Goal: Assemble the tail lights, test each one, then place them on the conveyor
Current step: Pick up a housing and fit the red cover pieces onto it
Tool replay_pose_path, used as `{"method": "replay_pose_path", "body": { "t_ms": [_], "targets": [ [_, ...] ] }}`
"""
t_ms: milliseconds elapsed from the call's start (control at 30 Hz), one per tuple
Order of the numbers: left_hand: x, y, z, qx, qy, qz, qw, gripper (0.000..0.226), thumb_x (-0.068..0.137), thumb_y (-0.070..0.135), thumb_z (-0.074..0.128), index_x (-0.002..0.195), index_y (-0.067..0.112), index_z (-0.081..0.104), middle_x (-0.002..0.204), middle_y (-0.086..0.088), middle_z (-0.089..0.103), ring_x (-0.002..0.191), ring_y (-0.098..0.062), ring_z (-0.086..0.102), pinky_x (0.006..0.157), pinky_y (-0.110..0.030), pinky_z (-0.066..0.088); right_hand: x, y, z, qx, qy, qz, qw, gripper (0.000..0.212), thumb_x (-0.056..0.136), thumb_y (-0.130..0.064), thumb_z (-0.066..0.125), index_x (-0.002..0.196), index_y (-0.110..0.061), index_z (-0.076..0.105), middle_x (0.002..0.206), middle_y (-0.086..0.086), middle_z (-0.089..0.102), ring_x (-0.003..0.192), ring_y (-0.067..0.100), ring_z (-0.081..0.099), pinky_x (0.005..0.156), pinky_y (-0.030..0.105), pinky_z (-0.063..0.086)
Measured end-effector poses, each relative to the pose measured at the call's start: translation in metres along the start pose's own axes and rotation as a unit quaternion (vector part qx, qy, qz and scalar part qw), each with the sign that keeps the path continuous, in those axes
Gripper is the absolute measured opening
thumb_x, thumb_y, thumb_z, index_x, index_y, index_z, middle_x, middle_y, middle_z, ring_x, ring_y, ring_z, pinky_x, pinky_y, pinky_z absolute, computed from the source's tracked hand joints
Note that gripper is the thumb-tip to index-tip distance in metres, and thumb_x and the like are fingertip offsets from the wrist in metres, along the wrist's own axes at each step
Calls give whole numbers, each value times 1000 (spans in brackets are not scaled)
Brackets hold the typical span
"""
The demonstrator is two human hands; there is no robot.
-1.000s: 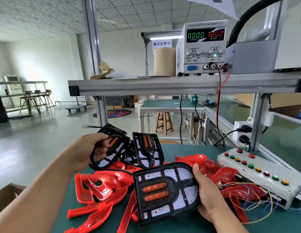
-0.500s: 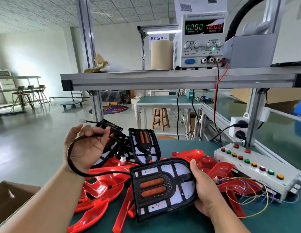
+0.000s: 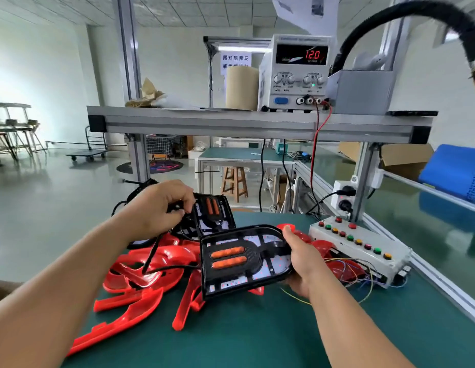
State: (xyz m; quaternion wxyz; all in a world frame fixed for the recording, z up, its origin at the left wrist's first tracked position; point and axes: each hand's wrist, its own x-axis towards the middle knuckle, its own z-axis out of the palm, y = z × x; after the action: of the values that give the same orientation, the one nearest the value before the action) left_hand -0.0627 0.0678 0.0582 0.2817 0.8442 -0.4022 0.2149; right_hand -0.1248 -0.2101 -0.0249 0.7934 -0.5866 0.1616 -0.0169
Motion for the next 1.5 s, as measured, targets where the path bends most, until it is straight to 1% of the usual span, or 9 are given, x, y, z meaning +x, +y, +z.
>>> {"method": "replay_pose_path", "body": {
  "t_ms": [200,333,400,567,667,800,1167,1300,1500],
  "targets": [
    [-20,-7,13,134,-100,-76,983,42,81,3,67,67,42,61,94,16,66,92,-2,57,77,-7,35,-33,12,-37,-36,41,25,998,47,95,-50,53,104,-7,70,91,18,75,75,34,74,58,38,57],
    [-34,5,21,202,-117,-151,960,24,84,12,63,80,34,70,103,12,66,97,-9,61,92,-29,47,-52,38,-55,-23,61,35,997,51,92,-54,55,103,-7,70,91,19,75,75,37,73,59,40,58],
    [-47,21,34,261,-80,-125,954,22,83,17,61,89,37,70,108,18,62,114,-8,54,110,-39,31,-56,45,-57,6,81,26,996,49,92,-52,56,102,-6,70,89,19,75,72,37,73,54,39,58],
    [-104,75,79,252,-37,-64,965,13,76,31,66,88,34,66,93,21,63,99,-5,60,109,-43,25,-57,47,-59,50,94,6,994,47,95,-48,54,101,-5,70,90,20,75,73,37,73,54,39,57],
    [-125,76,99,203,-132,-144,960,28,88,50,52,111,34,54,111,14,51,110,-12,53,97,-30,37,-57,48,-63,66,97,-5,993,46,95,-48,53,101,-6,71,94,20,75,76,37,73,58,39,57],
    [-130,66,105,118,-110,-204,966,37,93,36,55,127,33,40,117,10,40,113,-13,51,94,-25,39,-57,50,-69,75,89,-5,993,49,95,-50,52,105,-6,72,100,21,73,84,39,72,69,45,57],
    [-91,13,21,185,-19,-261,947,22,89,25,64,72,36,58,74,12,63,75,-14,60,66,-28,39,-57,52,-59,75,106,-40,991,46,97,-49,47,98,-10,72,89,12,76,75,28,74,72,43,56],
    [-68,1,9,-92,-12,-346,934,23,91,18,64,69,14,66,47,6,54,43,-9,45,44,-21,34,-56,53,-59,72,114,-41,990,47,98,-51,45,97,-12,72,87,9,77,74,26,74,66,40,56],
    [-63,39,10,-489,-5,-351,799,14,75,11,65,87,5,67,69,-4,60,55,-6,56,49,-15,50,-55,53,-57,55,112,-38,991,49,98,-54,42,103,-14,70,90,6,77,79,23,75,66,37,56]
  ]
}}
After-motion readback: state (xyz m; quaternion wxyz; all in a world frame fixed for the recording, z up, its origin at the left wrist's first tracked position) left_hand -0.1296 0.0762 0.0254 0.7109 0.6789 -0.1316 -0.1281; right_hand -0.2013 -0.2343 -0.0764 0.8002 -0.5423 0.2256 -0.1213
